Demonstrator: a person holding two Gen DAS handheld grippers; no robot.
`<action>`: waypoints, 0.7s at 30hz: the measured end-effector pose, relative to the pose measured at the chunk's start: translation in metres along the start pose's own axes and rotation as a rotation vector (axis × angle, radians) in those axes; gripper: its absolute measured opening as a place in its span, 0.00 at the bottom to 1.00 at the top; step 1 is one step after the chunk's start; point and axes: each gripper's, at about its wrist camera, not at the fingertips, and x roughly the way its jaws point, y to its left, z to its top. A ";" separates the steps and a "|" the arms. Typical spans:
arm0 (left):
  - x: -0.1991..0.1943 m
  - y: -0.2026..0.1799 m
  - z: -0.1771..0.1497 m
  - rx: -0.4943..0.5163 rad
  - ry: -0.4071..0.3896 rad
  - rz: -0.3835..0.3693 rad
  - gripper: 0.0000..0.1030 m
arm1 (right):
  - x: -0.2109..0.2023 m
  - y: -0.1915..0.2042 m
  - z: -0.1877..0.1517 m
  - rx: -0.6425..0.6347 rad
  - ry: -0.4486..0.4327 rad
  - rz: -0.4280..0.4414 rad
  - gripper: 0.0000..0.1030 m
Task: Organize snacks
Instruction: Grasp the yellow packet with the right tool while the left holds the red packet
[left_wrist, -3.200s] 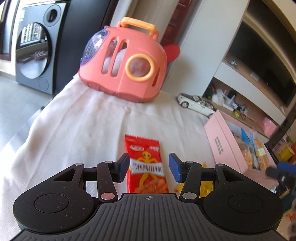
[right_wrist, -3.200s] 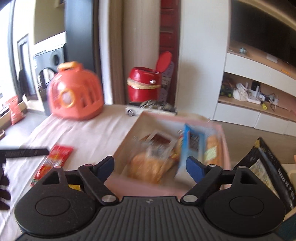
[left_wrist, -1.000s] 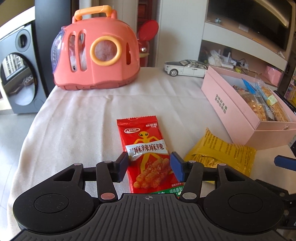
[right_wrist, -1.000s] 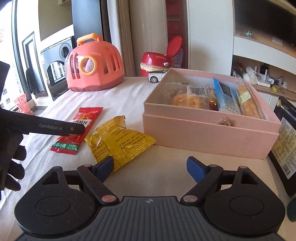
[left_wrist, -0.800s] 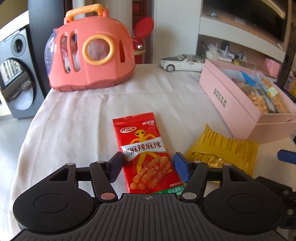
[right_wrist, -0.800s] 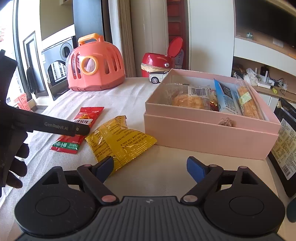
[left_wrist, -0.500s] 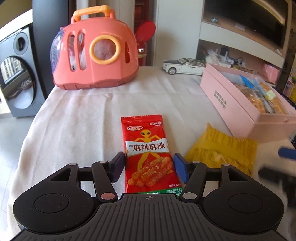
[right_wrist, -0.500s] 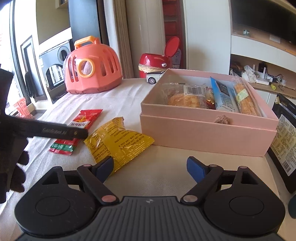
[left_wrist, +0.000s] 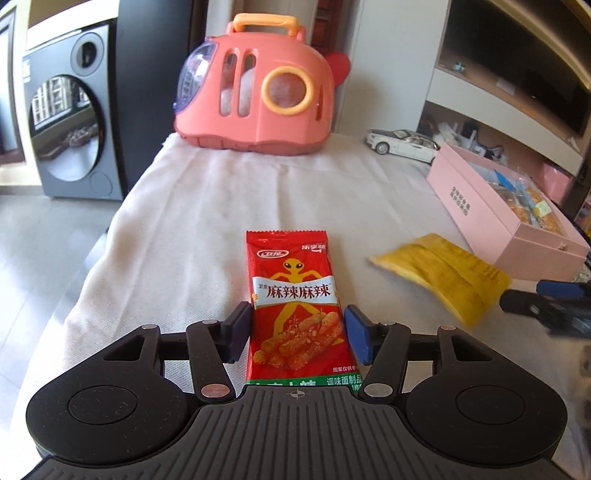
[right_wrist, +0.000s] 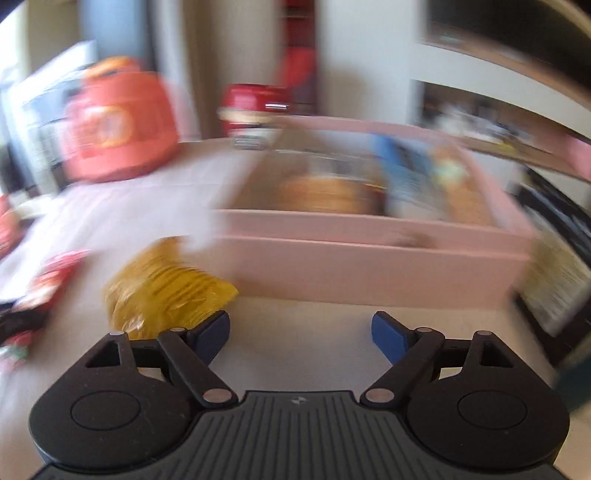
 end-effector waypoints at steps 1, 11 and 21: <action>0.000 -0.001 -0.001 0.003 -0.002 0.001 0.59 | -0.007 0.006 -0.001 -0.026 -0.015 0.050 0.83; -0.008 -0.009 -0.010 0.062 0.006 0.019 0.59 | -0.008 0.051 0.017 -0.104 0.002 0.093 0.83; -0.019 -0.003 -0.017 0.057 0.006 -0.020 0.59 | 0.075 0.093 0.054 -0.101 0.205 0.106 0.84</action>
